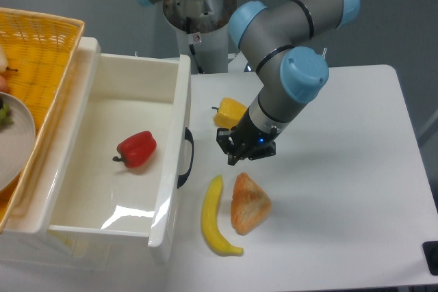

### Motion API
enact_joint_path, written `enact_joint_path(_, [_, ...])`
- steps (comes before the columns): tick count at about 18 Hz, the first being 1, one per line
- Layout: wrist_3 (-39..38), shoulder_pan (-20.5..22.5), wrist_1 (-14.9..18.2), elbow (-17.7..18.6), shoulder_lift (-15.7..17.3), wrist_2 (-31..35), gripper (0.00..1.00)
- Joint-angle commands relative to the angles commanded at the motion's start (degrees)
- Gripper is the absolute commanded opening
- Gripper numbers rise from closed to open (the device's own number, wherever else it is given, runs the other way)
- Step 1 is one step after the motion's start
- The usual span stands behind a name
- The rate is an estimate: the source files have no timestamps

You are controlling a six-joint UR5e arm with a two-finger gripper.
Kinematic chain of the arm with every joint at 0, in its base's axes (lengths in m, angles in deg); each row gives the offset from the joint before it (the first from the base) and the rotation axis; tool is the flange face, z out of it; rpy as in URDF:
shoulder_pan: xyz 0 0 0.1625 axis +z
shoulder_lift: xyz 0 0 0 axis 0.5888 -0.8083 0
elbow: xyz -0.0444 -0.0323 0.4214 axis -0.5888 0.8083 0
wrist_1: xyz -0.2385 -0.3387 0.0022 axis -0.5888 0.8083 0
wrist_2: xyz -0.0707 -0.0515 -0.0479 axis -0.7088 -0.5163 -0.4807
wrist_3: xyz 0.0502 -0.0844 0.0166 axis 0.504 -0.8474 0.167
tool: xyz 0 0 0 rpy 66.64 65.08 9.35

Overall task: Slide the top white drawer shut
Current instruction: 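Lower the gripper beside the drawer's black handle and align with the drawer front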

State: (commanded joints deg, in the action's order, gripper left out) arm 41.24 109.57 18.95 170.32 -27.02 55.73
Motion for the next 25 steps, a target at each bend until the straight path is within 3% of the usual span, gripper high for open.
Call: enact_joint_path(25, [0.7,0.0,5.62,0.0,-0.18,-8.88,0.02])
